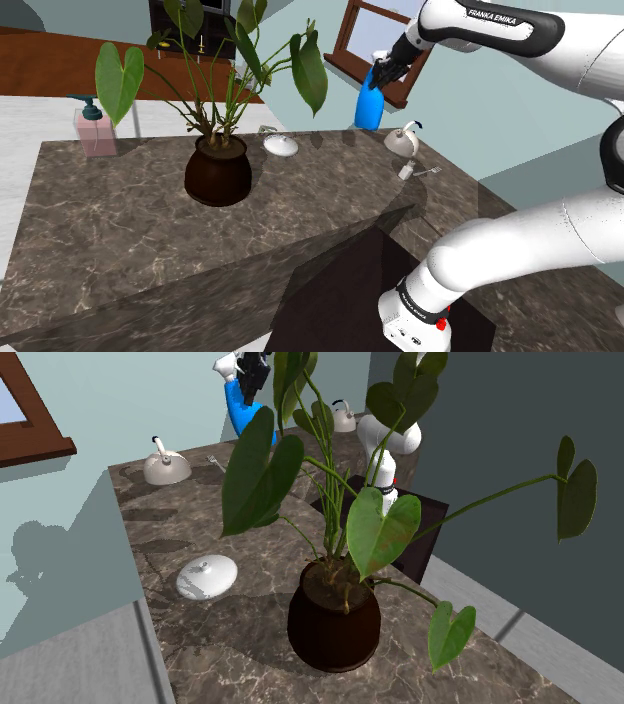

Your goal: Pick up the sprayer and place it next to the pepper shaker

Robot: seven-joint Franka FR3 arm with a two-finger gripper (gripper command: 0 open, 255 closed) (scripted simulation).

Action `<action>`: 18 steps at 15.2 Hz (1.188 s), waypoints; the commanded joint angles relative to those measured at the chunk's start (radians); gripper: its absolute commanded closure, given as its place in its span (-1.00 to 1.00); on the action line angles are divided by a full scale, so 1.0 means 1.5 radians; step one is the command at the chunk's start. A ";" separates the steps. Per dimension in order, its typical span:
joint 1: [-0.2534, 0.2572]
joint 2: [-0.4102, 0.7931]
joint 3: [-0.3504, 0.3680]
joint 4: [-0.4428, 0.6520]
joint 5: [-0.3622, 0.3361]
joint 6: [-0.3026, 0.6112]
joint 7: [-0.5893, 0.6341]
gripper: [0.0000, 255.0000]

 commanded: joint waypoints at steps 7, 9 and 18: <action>-0.026 0.010 -0.108 0.025 0.010 -0.014 -0.138 1.00; -0.032 0.019 -0.136 0.038 0.016 -0.019 -0.174 1.00; -0.048 0.101 -0.273 0.137 0.068 -0.051 -0.343 1.00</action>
